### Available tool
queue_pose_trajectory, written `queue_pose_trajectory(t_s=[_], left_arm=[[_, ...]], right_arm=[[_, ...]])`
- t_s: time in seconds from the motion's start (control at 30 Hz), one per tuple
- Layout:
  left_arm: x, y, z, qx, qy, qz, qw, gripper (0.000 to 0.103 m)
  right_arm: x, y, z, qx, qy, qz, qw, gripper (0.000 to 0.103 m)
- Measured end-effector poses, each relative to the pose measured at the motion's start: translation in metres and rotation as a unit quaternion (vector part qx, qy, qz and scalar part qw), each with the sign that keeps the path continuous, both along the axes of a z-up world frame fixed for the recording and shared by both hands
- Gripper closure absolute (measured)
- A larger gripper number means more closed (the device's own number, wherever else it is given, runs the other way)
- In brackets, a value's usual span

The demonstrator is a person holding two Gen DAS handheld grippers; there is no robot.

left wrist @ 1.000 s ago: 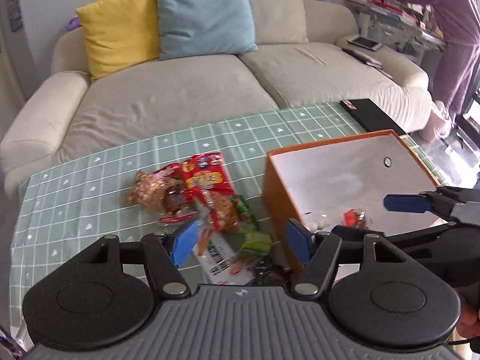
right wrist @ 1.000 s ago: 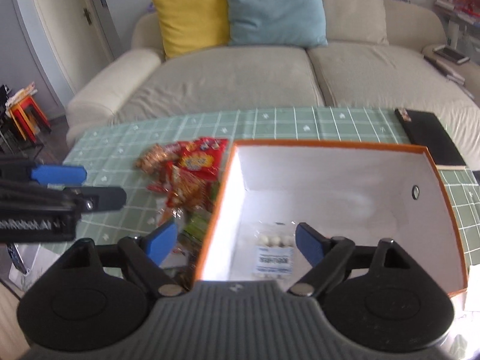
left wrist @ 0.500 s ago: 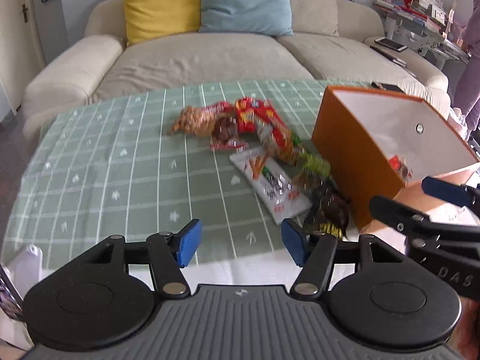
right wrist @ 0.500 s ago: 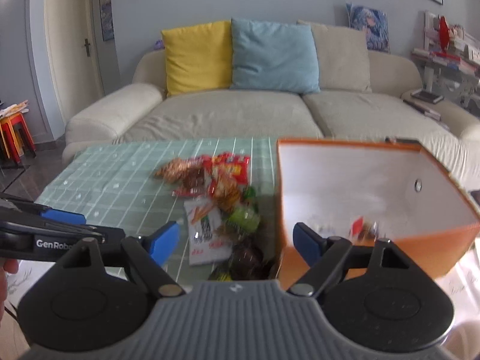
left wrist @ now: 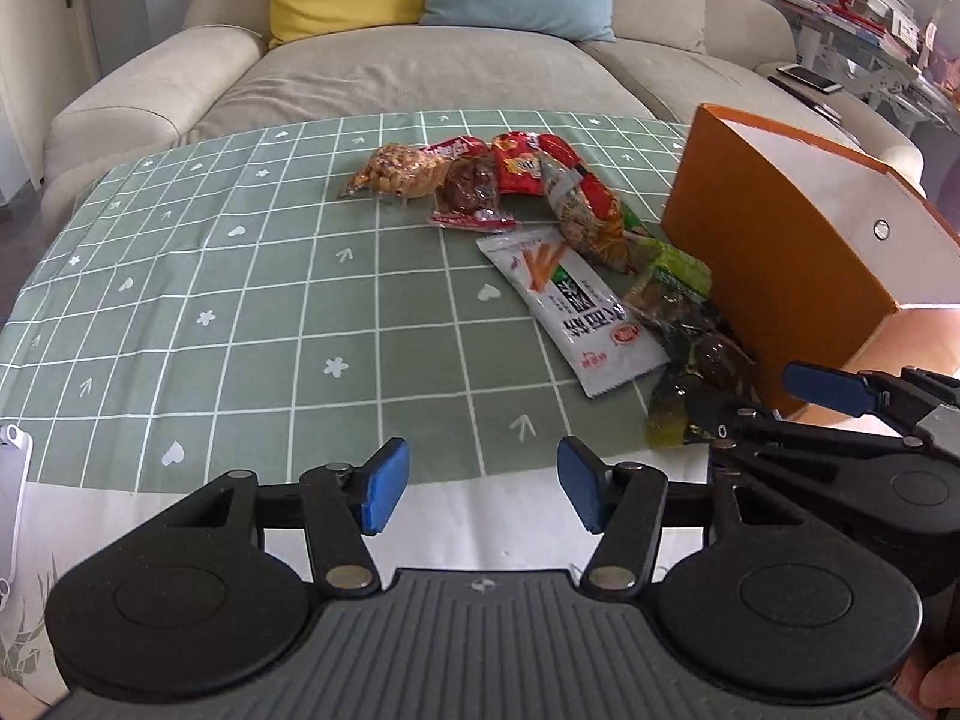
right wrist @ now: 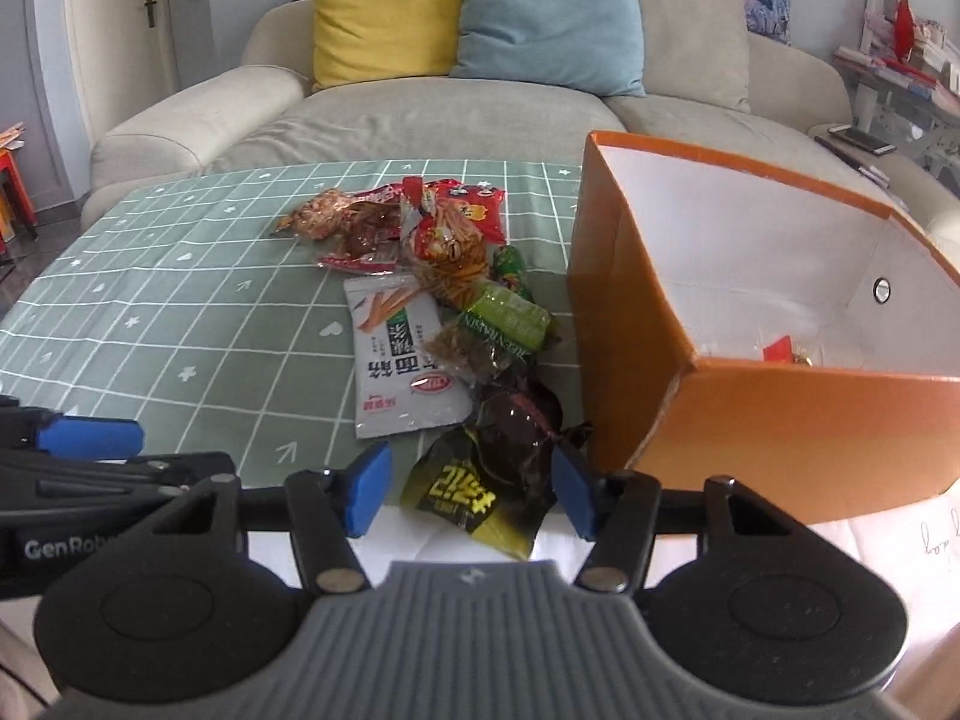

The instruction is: Organize snacks

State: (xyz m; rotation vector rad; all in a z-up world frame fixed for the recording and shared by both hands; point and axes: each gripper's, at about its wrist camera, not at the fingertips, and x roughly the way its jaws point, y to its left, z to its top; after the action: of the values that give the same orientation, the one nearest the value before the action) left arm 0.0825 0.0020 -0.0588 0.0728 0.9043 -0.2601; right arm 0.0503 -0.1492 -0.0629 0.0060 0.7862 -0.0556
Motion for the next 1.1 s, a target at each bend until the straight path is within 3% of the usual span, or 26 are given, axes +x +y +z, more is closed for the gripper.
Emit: queue_pose_trajectory(t_s=[0.17,0.53,0.73,0.9,1.03,1.07,1.1], left_arm=[[0.011,0.006,-0.005,-0.001,0.008,0.018,0.9998,0.035],[0.037,-0.007,-0.020,-0.023,0.030,-0.008,0.9993,0.036],[0.056,-0.025,-0.027,-0.036,0.045,-0.026,0.9980,0.051],[0.070,-0.035,-0.031,-0.081,0.076,-0.035,0.9933,0.051],[0.077,-0.051,-0.036,-0.065,0.073,-0.034,0.9946,0.050],[0.077,-0.054,-0.036,-0.062,0.070,-0.036,0.9949,0.056],[0.077,-0.057,-0.035,-0.057,0.068,-0.039,0.9953,0.071]], right_arm=[[0.016,0.009,-0.012,-0.055,-0.003,-0.014,0.998,0.042],[0.040,-0.001,-0.032,-0.060,0.023,-0.019,0.998,0.042],[0.039,-0.010,-0.033,-0.053,0.027,-0.023,0.998,0.049],[0.032,-0.013,-0.034,-0.053,0.025,-0.017,0.998,0.048],[0.027,-0.013,-0.036,-0.059,0.017,-0.005,0.998,0.047],[0.027,-0.014,-0.035,-0.057,0.016,-0.006,0.998,0.047],[0.027,-0.014,-0.035,-0.055,0.016,-0.006,0.998,0.046]])
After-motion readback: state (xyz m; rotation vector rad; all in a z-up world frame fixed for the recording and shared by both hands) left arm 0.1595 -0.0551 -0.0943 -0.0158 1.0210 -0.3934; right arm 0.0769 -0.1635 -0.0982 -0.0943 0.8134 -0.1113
